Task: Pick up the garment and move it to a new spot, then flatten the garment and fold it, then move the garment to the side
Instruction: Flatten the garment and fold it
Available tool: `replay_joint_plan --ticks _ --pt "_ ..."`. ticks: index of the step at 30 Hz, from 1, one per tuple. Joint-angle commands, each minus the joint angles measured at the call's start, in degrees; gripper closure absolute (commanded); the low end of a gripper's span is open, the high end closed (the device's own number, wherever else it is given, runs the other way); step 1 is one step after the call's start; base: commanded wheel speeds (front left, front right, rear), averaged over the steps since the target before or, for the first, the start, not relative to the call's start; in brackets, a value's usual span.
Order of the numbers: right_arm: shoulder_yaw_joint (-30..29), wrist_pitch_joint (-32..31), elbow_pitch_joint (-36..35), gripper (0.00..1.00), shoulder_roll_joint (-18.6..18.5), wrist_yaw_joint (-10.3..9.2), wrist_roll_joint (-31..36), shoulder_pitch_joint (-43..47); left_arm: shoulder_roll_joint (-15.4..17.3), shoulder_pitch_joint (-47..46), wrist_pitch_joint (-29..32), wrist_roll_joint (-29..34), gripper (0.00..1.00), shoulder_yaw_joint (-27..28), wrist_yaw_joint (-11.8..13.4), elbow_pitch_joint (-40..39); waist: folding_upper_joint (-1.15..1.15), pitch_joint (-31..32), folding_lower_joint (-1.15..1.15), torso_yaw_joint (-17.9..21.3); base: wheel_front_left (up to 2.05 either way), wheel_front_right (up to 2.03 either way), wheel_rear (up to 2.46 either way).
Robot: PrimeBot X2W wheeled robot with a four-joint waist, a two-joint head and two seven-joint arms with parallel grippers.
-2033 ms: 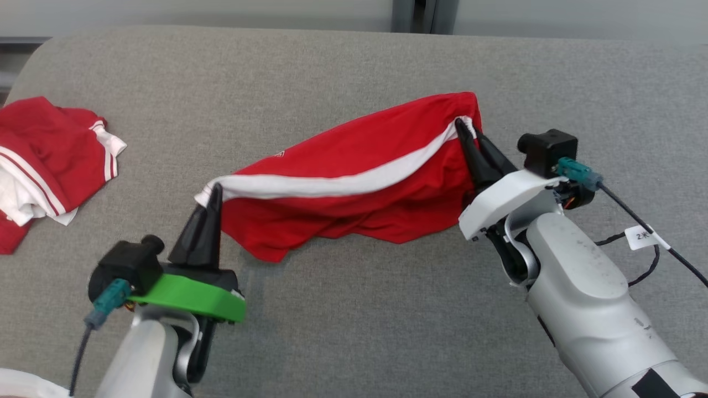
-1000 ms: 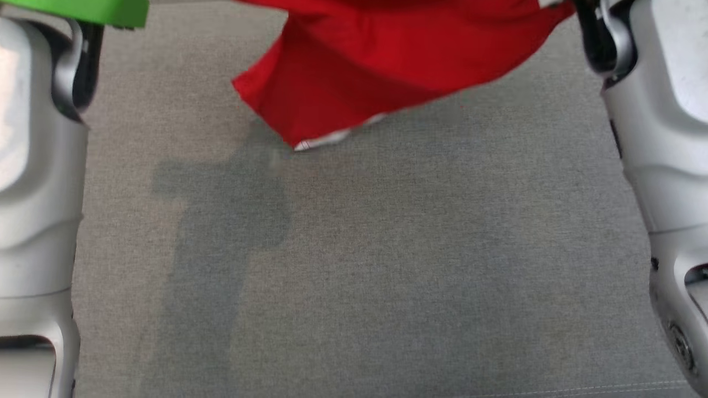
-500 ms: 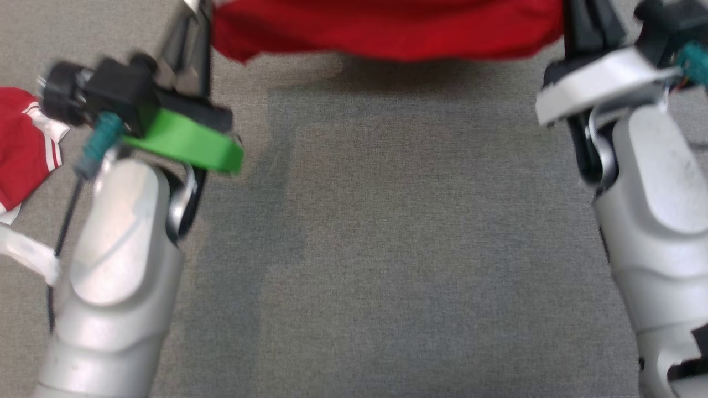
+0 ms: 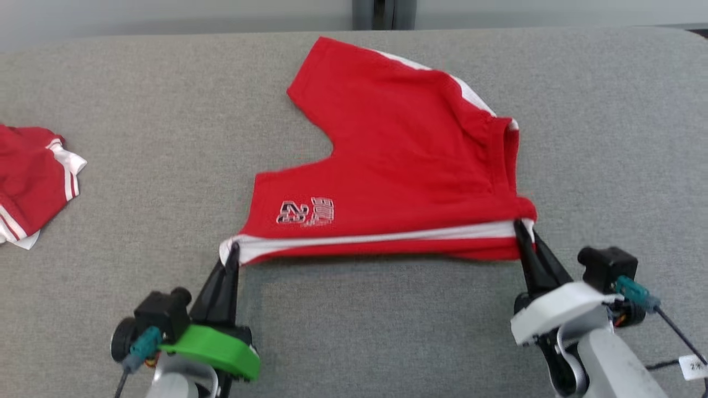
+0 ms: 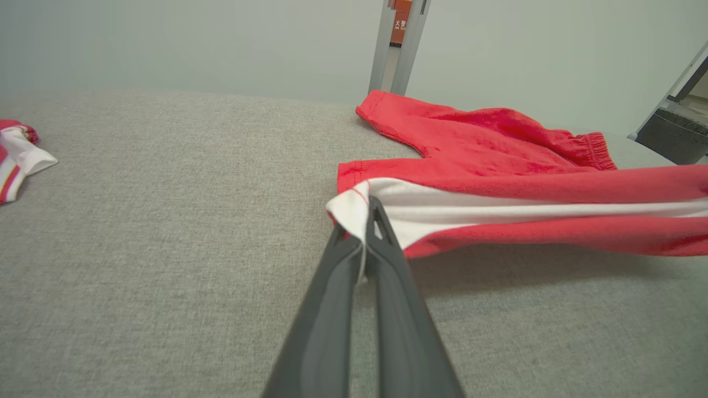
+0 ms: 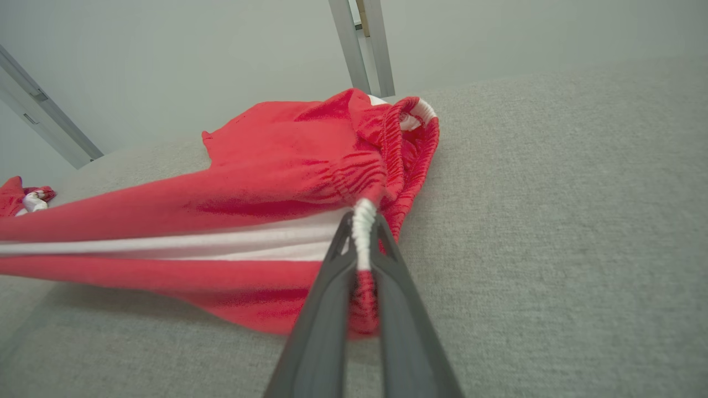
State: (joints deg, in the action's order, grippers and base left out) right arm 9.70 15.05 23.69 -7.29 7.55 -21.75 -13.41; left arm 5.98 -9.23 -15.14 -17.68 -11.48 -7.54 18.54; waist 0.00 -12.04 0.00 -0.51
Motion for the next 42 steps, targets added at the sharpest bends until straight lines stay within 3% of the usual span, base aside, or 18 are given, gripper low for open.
replay_joint_plan --ticks 1,8,17,22,28,34,42 --pt "0.3 0.2 -0.2 1.00 -0.7 -0.12 -0.6 2.4 0.0 2.6 0.0 -0.1 1.00 0.3 0.1 0.0 0.00 4.0 0.00 0.1 0.00 0.00 0.00" --pt "2.0 0.2 -0.8 1.00 -2.1 -0.13 -2.3 12.7 -0.7 13.1 0.0 0.3 1.00 1.2 0.1 0.0 0.00 11.5 0.00 -1.1 0.00 0.00 0.00" --pt "2.3 0.2 -3.6 1.00 -0.9 -0.13 -4.6 18.1 -0.5 16.7 0.0 0.5 1.00 1.5 0.1 -2.7 0.00 12.2 0.00 -1.4 0.00 0.00 0.00" --pt "0.0 0.2 -5.9 1.00 0.7 -0.12 -4.1 13.0 2.2 8.4 0.0 -0.4 1.00 -1.2 0.1 -3.2 0.00 8.0 0.00 0.6 0.00 0.00 0.00" --pt "-2.5 0.2 -4.7 1.00 3.2 -0.11 -2.3 3.1 8.8 -8.8 0.0 -3.3 1.00 -8.1 0.1 0.4 0.00 0.0 0.00 4.3 0.00 0.00 0.00" --pt "-5.0 0.2 -2.5 1.00 4.2 -0.11 -0.8 -4.8 15.3 -26.6 0.0 -11.4 1.00 -21.6 0.1 6.7 0.00 -6.8 0.00 6.8 0.00 0.00 0.00" --pt "-4.3 0.2 -0.3 1.00 4.4 -0.11 -6.3 -10.8 21.1 -43.8 3.1 -26.7 1.00 -38.1 0.1 11.1 0.00 -14.3 0.00 10.3 0.00 0.00 0.00"
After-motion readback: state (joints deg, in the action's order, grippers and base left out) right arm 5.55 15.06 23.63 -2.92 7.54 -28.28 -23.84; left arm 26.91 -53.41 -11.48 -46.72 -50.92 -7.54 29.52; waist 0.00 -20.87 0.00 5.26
